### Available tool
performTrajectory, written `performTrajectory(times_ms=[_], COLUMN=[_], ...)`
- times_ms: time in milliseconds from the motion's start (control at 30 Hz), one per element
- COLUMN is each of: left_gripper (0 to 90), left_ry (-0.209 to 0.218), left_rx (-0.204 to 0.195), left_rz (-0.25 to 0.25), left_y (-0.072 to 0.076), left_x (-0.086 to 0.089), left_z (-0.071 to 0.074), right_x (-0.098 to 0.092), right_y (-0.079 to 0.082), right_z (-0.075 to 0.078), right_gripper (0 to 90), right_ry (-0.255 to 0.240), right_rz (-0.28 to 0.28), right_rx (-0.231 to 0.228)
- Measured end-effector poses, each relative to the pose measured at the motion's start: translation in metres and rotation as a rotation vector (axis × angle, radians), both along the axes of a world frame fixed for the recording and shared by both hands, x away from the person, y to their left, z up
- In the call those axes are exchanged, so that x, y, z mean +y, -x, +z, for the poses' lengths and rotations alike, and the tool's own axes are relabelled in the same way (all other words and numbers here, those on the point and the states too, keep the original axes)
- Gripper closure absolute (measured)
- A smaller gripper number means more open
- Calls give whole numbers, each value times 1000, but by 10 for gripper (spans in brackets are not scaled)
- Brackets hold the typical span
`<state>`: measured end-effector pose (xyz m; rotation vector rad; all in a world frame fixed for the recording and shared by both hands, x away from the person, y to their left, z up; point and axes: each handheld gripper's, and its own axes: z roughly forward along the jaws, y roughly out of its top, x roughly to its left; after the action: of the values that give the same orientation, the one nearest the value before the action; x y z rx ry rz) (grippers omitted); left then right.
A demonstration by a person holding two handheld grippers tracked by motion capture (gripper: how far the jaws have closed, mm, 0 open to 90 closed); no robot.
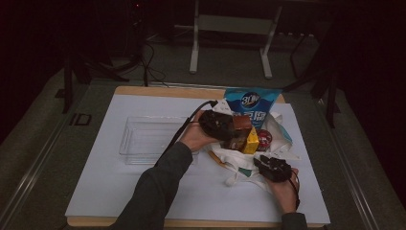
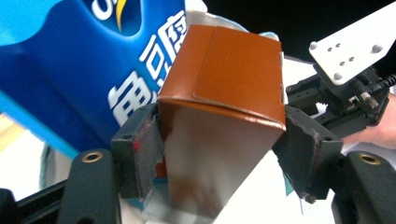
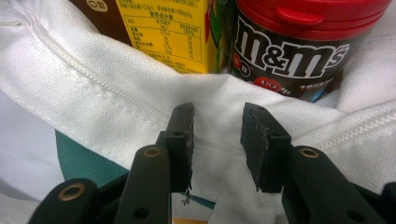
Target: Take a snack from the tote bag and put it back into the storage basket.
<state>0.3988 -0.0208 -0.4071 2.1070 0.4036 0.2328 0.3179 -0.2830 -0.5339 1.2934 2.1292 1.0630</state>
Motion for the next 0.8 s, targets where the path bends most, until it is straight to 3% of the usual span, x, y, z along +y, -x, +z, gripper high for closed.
performTrajectory(times_ms=[133,433,600,800], left_gripper=[374,328,323,386], left_ry=[50,184,195,188], left_rx=[-13,29,32,-19], left_rz=[4,1,14,31], left_y=[-1,-9,-8,-2], left_x=[-2,-3,-9,-13], left_z=[-4,-15,-18,-18], right_x=[0,0,0,0], right_y=[0,0,0,0], right_z=[0,0,0,0], right_gripper=[644,644,644,644], right_ry=[0,-1,-1,-2], right_rz=[0,0,0,1], right_rx=[0,0,-1,0])
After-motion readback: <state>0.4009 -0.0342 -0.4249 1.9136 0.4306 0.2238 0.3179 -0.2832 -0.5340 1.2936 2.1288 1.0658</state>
